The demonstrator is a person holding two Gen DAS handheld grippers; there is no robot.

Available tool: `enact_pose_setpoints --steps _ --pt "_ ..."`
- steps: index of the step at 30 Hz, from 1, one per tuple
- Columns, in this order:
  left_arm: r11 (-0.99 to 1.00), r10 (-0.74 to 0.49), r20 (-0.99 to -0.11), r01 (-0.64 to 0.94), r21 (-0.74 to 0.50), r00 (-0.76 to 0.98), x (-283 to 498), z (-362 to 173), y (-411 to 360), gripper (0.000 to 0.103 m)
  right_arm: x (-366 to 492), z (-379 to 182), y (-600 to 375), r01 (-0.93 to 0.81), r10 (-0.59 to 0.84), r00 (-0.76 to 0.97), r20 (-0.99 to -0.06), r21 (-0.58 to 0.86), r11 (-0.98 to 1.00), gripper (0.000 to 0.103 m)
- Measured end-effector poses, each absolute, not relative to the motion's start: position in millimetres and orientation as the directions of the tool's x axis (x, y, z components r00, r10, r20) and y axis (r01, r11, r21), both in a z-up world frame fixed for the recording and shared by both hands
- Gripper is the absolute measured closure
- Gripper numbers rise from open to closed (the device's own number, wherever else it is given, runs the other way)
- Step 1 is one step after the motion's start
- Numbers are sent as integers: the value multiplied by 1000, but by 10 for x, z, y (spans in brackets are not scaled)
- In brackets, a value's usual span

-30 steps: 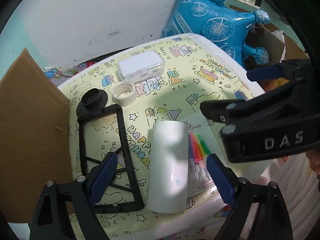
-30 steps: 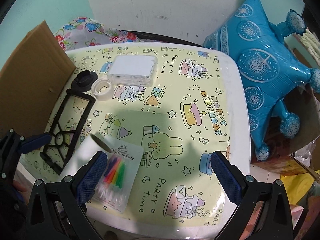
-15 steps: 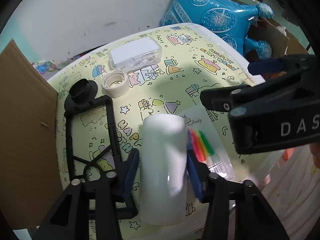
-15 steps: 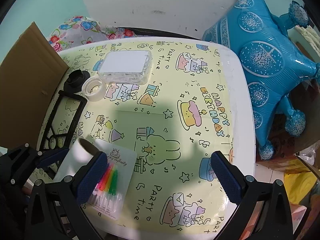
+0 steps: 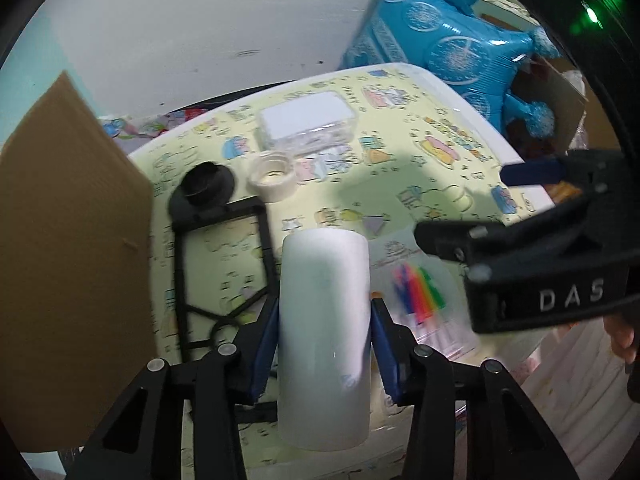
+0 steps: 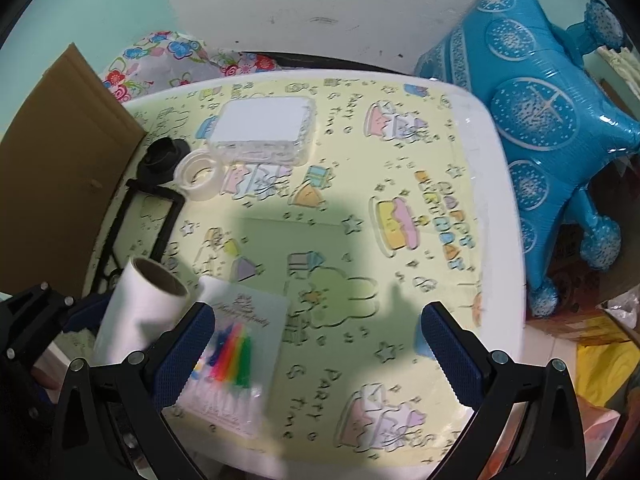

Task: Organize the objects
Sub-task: 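Close left gripper around the white paper roll, then grasp the candle pack with right gripper while left gripper holds paper roll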

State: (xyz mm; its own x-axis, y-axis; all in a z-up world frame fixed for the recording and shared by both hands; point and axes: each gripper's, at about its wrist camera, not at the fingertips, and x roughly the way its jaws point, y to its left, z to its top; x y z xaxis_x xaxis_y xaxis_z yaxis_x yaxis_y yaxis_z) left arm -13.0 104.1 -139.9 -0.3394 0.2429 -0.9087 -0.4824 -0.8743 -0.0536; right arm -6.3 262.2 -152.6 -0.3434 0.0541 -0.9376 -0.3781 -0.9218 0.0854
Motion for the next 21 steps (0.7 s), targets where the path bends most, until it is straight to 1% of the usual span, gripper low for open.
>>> enact_pose_setpoints --steps 9,14,18,21 --pt "-905 207 -912 -423 -42 -353 -30 -1377 662 58 -89 -1649 2219 -353 5 -324 -946 116 -929 0" --pt "-908 203 -915 -417 -42 -349 32 -1417 551 58 -85 -1741 2080 -386 2 -317 -948 127 -913 0" --pt "-907 204 -921 -419 -49 -333 79 -1484 510 58 -109 -1833 2006 -405 21 -287 -958 101 -909 0" --pt "-904 208 -921 -425 -51 -331 109 -1496 504 58 -134 -1883 1943 -399 59 -260 -964 52 -915 0"
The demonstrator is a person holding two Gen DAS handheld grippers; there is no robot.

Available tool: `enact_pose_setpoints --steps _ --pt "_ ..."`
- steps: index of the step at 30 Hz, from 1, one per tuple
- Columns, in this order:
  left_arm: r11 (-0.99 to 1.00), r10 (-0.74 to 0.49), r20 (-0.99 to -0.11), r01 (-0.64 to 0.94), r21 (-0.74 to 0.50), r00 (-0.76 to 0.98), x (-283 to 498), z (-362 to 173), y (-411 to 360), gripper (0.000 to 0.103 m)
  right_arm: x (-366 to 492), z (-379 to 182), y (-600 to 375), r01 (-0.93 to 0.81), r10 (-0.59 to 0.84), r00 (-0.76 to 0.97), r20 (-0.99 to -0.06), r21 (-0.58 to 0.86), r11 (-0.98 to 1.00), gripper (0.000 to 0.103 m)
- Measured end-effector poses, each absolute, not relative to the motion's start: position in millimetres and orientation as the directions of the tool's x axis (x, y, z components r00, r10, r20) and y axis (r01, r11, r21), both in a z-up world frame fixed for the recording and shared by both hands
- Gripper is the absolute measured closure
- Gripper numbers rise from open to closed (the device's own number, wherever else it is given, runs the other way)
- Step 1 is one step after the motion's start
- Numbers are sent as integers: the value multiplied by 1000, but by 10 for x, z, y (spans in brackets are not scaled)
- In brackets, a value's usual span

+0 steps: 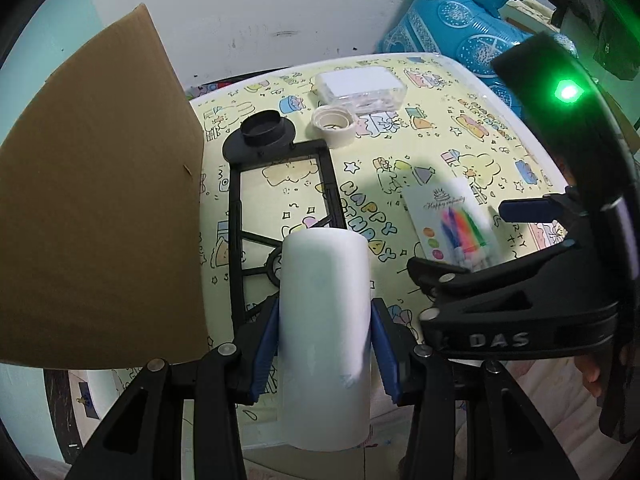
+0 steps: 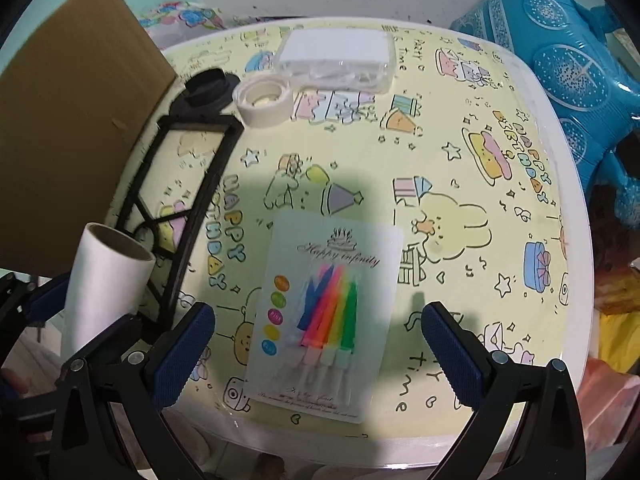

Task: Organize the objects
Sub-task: 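Grasp the candle pack with right gripper while left gripper holds paper roll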

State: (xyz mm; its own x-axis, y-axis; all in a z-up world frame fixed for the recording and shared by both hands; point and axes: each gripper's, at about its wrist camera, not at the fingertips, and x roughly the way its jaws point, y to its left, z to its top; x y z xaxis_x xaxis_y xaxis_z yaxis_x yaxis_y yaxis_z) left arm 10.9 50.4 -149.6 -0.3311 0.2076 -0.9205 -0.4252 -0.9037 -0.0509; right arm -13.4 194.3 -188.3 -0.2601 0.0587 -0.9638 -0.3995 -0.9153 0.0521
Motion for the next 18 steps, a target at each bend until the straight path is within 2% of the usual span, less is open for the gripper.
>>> enact_pose_setpoints --steps 5,10,13,14,17,18 --pt "-905 216 -920 -421 -62 -328 102 -1495 488 58 -158 -1966 1906 -402 122 -212 -970 -28 -915 1" --pt "-905 218 -920 -421 -64 -327 74 -1495 510 58 -131 -1965 1900 -406 132 -222 -966 -31 -913 5" --pt "-904 215 -921 -422 -62 -326 47 -1514 526 58 -106 -1926 1910 -410 136 -232 -963 -31 -912 19" --pt "-905 214 -921 -421 -62 -324 38 -1521 529 58 -96 -1906 1917 -410 140 -236 -962 -32 -911 28" --pt "-907 209 -924 -418 -61 -320 14 -1541 538 58 -87 -1902 1929 -407 137 -232 -963 -32 -913 30" --pt "-907 207 -925 -417 -59 -320 10 -1545 542 58 -84 -1897 1934 -408 139 -232 -963 -33 -912 36"
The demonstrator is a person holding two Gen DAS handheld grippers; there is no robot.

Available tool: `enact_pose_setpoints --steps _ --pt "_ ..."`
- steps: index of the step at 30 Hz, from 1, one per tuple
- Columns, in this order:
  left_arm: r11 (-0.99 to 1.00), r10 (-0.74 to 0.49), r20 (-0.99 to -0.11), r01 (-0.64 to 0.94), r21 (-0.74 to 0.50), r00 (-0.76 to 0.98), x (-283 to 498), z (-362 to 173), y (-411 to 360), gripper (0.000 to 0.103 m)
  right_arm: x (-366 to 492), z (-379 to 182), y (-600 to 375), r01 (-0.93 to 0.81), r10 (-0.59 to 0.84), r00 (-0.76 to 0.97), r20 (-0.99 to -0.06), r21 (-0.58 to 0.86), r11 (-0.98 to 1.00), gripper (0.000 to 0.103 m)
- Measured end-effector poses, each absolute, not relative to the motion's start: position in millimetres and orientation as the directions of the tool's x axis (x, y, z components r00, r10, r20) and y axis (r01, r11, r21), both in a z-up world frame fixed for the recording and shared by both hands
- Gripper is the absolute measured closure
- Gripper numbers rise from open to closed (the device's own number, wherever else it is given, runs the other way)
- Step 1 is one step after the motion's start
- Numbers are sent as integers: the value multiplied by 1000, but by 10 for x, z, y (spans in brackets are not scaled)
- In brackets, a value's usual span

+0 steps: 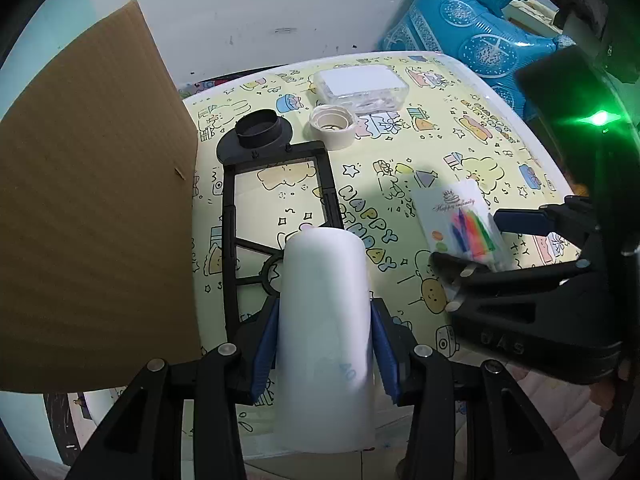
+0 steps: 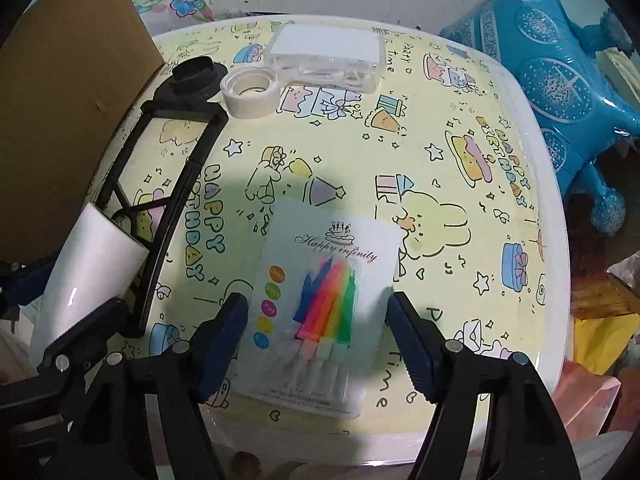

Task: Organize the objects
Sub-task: 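Grasp the candle pack with right gripper while left gripper holds paper roll, then carry paper roll into the box with left gripper while right gripper lifts candle pack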

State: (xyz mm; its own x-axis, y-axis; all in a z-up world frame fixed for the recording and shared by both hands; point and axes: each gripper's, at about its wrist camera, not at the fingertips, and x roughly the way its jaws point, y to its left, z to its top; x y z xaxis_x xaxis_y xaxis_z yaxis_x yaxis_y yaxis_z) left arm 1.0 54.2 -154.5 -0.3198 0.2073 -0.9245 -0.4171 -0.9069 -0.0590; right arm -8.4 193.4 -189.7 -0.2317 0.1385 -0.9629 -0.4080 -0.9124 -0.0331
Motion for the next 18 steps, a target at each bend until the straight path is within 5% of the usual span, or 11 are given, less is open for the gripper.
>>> enact_pose_setpoints --steps 2,18 --pt "-907 205 -925 -417 -56 -321 6 -1550 548 58 -58 -1819 2008 -431 163 -241 -957 -45 -901 53" --pt "-906 199 -925 -421 -47 -325 -11 -1541 628 58 97 -1710 2127 -445 85 -270 -959 46 -894 56"
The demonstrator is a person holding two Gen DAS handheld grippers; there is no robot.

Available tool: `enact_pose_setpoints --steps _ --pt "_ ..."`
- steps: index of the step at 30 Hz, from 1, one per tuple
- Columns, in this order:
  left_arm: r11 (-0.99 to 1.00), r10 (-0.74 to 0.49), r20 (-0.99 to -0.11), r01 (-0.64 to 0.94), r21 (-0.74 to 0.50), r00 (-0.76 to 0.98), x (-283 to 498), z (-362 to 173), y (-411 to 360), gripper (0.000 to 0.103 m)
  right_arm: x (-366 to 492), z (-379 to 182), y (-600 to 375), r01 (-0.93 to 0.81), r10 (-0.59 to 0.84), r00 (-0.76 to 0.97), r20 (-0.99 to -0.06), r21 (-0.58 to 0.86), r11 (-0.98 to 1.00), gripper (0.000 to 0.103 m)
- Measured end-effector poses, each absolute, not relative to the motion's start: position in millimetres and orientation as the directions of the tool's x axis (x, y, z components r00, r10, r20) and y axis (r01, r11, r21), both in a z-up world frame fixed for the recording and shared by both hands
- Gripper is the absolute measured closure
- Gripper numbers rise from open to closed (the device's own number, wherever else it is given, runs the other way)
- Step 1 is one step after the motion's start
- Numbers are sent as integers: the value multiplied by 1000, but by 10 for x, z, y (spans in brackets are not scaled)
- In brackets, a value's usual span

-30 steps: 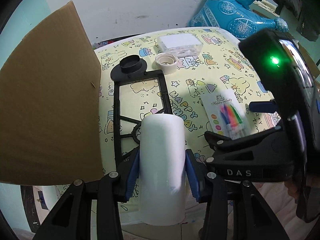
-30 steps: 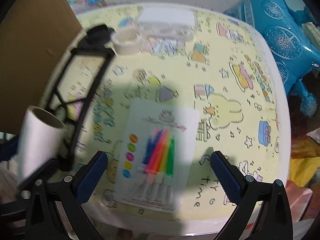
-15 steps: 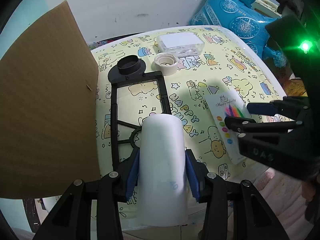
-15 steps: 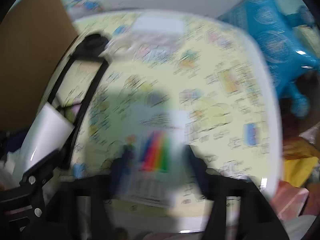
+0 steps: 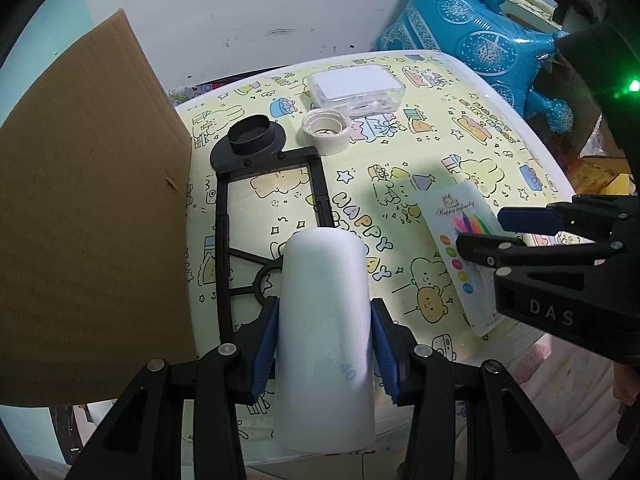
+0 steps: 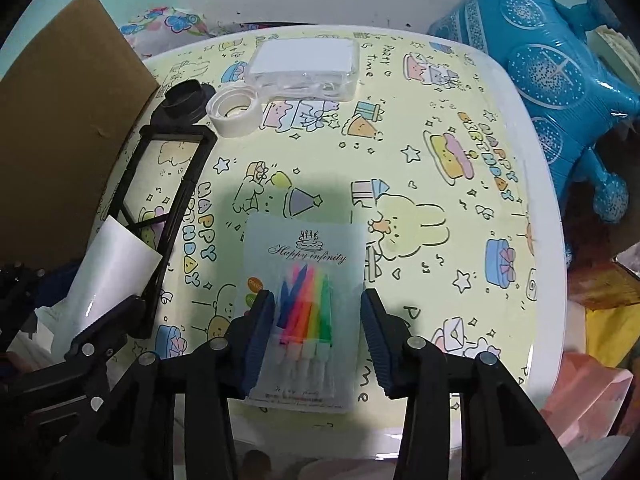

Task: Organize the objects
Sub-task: 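Carry paper roll into the box with left gripper while right gripper lifts candle pack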

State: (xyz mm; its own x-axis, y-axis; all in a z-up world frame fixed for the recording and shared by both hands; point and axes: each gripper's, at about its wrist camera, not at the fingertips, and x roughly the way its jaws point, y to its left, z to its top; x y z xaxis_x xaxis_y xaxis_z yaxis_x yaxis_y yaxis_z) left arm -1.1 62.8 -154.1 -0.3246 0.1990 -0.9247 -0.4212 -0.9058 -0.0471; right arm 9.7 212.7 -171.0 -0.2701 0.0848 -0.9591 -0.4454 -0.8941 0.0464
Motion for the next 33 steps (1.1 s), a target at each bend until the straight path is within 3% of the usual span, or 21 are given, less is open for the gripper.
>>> enact_pose_setpoints --steps 11,33 --pt "-904 210 -911 -426 -42 -356 -25 -1312 667 58 48 -1407 2145 -429 134 -300 -944 8 -903 56" --pt "-962 143 -844 -274 4 -518 -99 -122 306 58 -171 -292 2078 -369 168 -403 -900 -8 -929 56"
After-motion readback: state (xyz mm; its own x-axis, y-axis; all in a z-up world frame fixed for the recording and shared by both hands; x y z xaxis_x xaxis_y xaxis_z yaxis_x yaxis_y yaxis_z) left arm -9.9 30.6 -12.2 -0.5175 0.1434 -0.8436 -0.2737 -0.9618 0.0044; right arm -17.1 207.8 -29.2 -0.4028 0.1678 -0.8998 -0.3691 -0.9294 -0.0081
